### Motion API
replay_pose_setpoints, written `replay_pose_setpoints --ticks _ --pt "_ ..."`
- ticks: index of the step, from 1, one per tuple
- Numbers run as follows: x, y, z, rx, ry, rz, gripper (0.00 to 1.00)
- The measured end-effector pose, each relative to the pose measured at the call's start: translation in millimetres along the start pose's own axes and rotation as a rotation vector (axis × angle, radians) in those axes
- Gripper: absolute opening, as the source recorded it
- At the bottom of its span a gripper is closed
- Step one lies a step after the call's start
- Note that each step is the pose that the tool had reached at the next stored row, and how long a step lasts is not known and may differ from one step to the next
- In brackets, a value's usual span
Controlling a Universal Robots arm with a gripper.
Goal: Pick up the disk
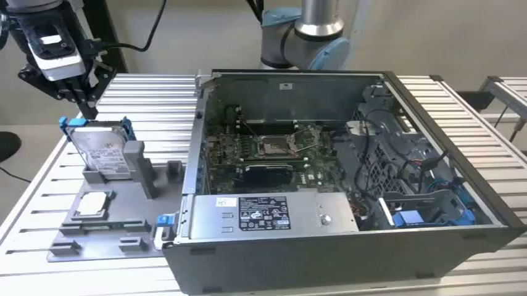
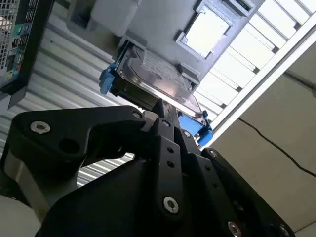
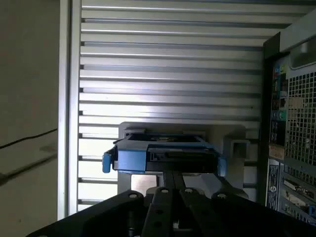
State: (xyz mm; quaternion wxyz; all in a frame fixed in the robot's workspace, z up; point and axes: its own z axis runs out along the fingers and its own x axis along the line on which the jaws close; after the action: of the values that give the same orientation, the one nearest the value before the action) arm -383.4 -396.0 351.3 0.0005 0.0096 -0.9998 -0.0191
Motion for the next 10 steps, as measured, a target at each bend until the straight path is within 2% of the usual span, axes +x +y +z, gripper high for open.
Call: replay_pose_setpoints --ticks 10 --pt "0.0 0.0 0.0 0.0 0.0 0.0 0.0"
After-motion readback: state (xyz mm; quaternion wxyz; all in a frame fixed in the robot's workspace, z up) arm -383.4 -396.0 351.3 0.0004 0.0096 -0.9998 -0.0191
